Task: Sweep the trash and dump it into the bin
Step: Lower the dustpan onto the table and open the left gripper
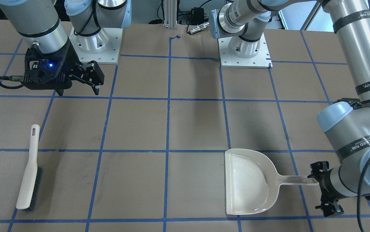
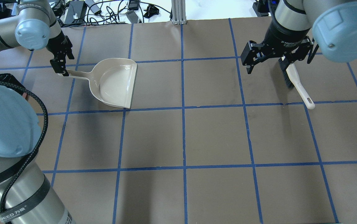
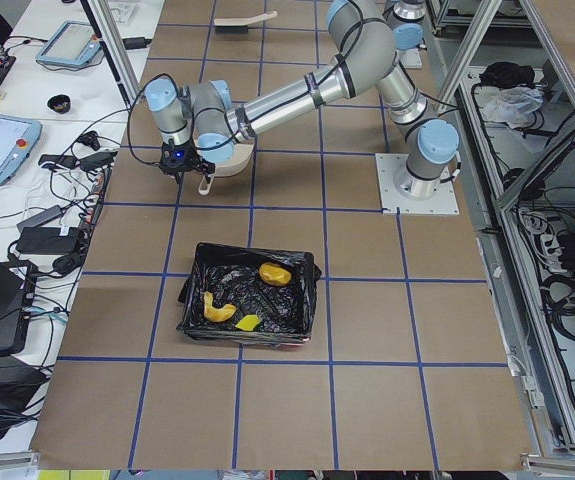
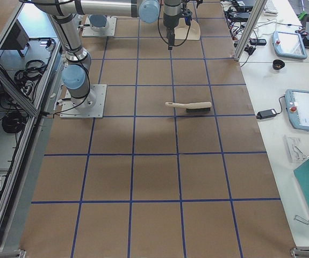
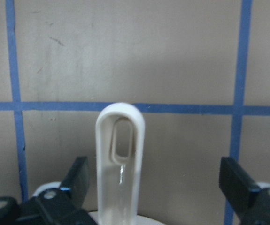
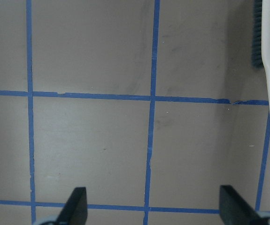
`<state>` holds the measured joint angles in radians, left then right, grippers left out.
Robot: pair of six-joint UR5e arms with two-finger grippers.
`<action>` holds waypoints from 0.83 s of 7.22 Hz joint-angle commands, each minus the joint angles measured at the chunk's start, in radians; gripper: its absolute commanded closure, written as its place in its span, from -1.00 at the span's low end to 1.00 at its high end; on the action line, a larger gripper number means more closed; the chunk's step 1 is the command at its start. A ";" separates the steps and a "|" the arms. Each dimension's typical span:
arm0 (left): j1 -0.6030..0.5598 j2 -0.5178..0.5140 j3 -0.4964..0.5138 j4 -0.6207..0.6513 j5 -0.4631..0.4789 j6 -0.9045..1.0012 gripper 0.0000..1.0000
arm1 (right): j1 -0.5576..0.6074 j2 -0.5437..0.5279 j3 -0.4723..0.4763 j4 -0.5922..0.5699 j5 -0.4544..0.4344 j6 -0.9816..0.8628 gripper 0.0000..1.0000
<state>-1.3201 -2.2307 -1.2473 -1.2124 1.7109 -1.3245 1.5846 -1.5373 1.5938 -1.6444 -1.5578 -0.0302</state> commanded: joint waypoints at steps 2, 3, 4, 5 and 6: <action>0.012 0.023 0.087 0.036 0.010 0.008 -1.00 | 0.000 -0.001 0.000 -0.002 -0.002 0.006 -1.00; 0.028 0.037 0.118 0.037 0.004 0.051 -1.00 | 0.000 0.000 0.000 0.006 -0.004 0.036 -1.00; 0.032 0.060 0.123 0.037 0.003 0.168 -1.00 | 0.000 -0.001 0.000 0.011 -0.004 0.068 -1.00; 0.029 0.092 0.118 0.039 0.006 0.204 -1.00 | 0.000 -0.001 0.000 0.006 -0.008 0.069 -1.00; 0.015 0.132 0.117 0.037 0.009 0.284 -1.00 | 0.000 -0.001 0.000 0.009 -0.008 0.069 -1.00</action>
<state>-1.2953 -2.1425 -1.1304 -1.1745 1.7166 -1.1272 1.5846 -1.5384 1.5938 -1.6369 -1.5646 0.0330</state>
